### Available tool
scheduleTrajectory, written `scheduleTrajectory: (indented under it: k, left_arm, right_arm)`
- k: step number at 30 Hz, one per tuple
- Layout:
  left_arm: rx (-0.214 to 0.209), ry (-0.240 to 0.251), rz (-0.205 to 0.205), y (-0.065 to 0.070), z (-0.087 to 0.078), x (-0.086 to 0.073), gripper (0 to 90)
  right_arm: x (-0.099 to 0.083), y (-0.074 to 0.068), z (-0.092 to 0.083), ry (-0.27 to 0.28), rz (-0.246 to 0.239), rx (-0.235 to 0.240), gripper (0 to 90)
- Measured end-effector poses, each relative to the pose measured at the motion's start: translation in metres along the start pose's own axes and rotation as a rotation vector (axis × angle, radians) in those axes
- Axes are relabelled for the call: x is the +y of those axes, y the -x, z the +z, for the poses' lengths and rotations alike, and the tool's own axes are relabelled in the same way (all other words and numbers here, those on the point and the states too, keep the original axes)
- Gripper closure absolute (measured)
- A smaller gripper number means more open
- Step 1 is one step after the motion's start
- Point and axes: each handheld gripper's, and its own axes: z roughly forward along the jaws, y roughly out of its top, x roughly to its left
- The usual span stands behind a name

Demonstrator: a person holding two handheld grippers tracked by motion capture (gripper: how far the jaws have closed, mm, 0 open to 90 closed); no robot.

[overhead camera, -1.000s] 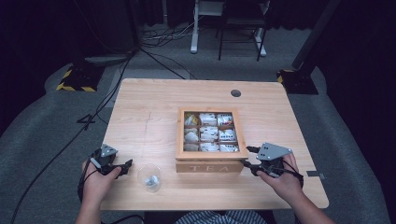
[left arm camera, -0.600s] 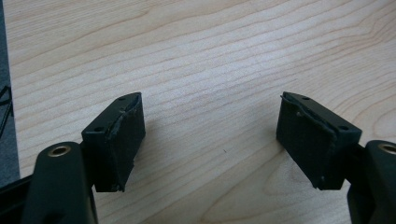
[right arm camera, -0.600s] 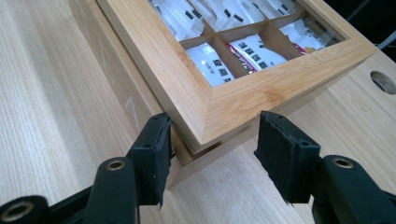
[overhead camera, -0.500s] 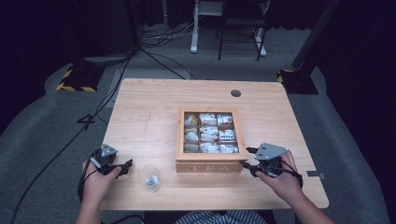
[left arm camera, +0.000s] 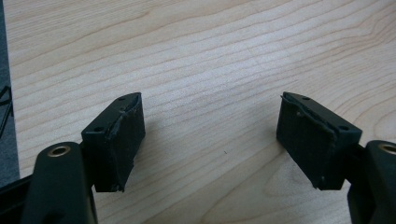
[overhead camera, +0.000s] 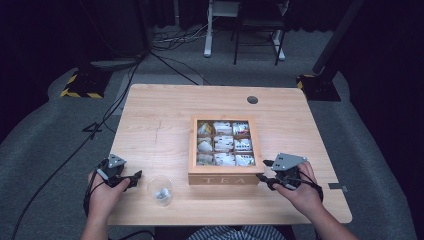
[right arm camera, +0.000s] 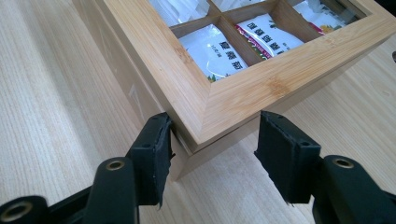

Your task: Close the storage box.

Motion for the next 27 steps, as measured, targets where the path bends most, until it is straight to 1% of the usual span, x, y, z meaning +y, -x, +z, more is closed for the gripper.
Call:
scheduleTrajectory:
  k: [3,5,7,8,11,15,18,21,24,27]
  left_arm:
    - [0.000,0.000,0.000,0.000,0.000,0.000,24.0]
    - [0.000,-0.001,0.000,0.000,0.000,0.000,24.0]
    - [0.000,-0.001,0.000,0.000,0.000,0.000,24.0]
    - [-0.001,0.000,-0.003,0.000,0.000,0.000,23.9]
    - [-0.002,0.000,-0.004,0.000,0.001,0.001,23.8]
    - [0.001,0.003,-0.004,0.000,0.001,0.001,23.3]
    - [-0.003,0.018,0.000,0.000,0.002,-0.001,22.7]
    - [-0.007,0.027,0.005,0.000,0.003,-0.002,20.3]
    - [-0.004,0.031,0.007,0.000,0.004,-0.002,18.9]
    - [-0.010,0.026,0.013,0.000,0.004,-0.001,17.4]
  right_arm:
    - [0.000,0.000,0.001,-0.006,0.006,0.008,45.4]
    - [-0.001,0.000,0.002,-0.011,0.013,0.015,43.1]
    - [-0.001,0.000,0.002,0.000,0.015,0.016,42.2]
    - [0.000,0.000,0.001,0.015,0.019,0.017,42.1]
    - [0.001,0.000,-0.001,0.023,0.018,0.025,39.3]
    - [0.002,0.001,-0.002,0.052,0.027,0.031,34.7]
    - [0.002,0.006,-0.005,0.084,0.054,0.037,32.7]
    - [0.001,0.013,-0.010,0.120,0.100,0.048,31.5]
    - [0.001,0.021,-0.015,0.145,0.124,0.034,29.7]
    - [-0.001,0.029,-0.019,0.162,0.146,0.019,27.3]
